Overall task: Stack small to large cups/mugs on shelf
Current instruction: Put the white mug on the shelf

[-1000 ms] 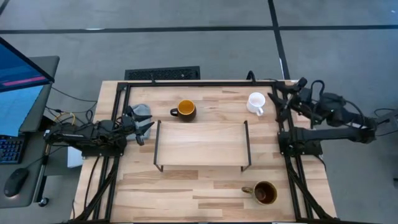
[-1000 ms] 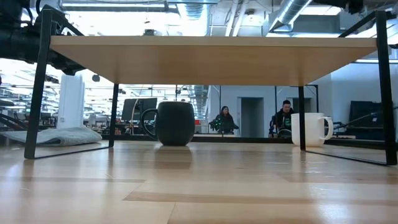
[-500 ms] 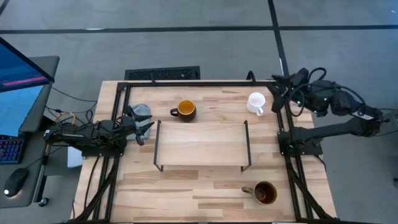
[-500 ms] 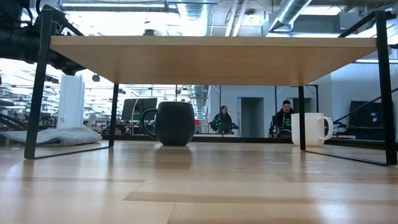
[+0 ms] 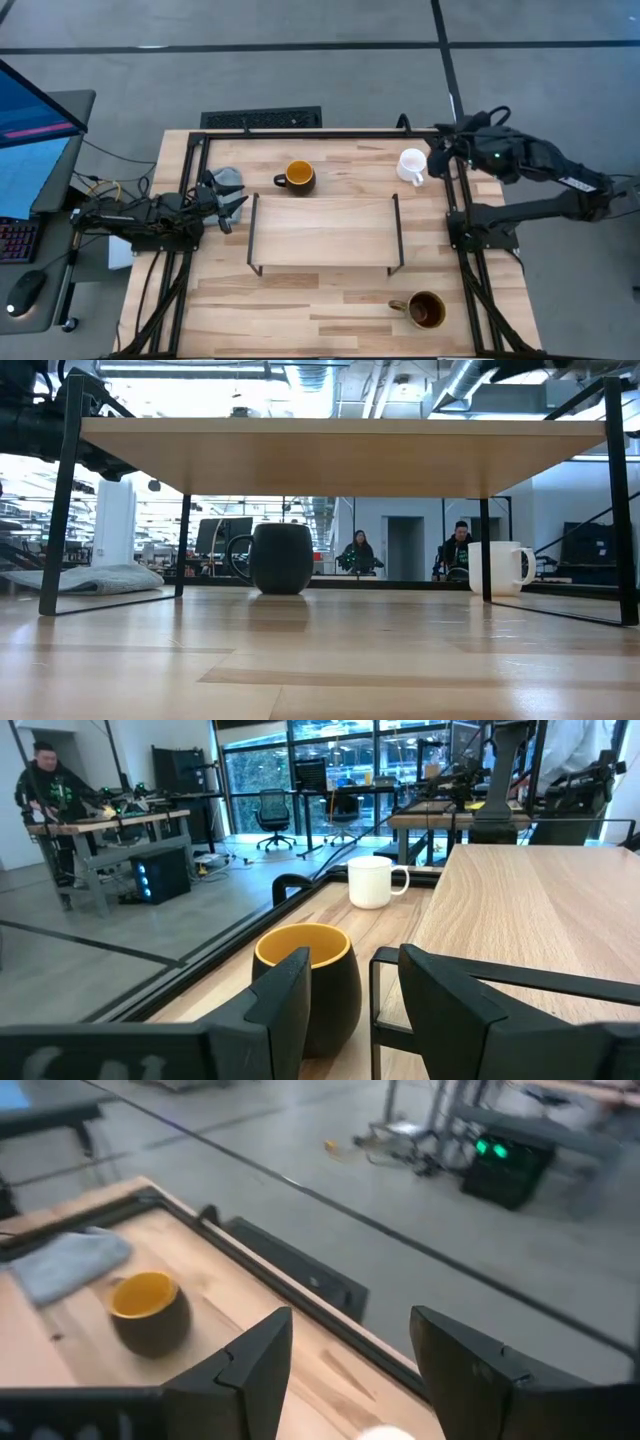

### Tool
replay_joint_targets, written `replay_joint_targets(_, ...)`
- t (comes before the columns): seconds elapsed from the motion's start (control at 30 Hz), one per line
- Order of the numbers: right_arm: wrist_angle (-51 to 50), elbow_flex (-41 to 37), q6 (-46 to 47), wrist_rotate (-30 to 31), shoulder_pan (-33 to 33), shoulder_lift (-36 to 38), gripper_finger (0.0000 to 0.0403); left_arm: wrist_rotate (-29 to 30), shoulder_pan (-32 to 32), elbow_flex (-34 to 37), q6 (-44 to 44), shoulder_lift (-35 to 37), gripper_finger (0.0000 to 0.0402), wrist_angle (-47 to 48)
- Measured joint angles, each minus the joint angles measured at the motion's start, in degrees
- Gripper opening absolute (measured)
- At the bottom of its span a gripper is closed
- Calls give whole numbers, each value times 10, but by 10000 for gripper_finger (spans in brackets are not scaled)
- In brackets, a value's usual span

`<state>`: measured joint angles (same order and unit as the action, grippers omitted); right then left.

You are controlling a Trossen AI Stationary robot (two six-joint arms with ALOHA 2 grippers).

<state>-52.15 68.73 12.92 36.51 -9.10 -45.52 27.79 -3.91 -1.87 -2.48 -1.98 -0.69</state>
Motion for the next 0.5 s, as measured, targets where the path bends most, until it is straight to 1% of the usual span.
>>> replay_joint_targets(0.13,-32,0,20,0,-45,-10,228,0,0,0,0,0,146,0)
replay_joint_targets(0.27,-43,0,23,-5,-85,-22,228,0,0,0,1,0,146,0)
replay_joint_targets(0.43,-46,0,23,-8,-114,-37,228,0,0,0,2,0,146,0)
replay_joint_targets(0.5,-51,0,23,-19,-119,-42,228,0,0,0,2,0,146,0)
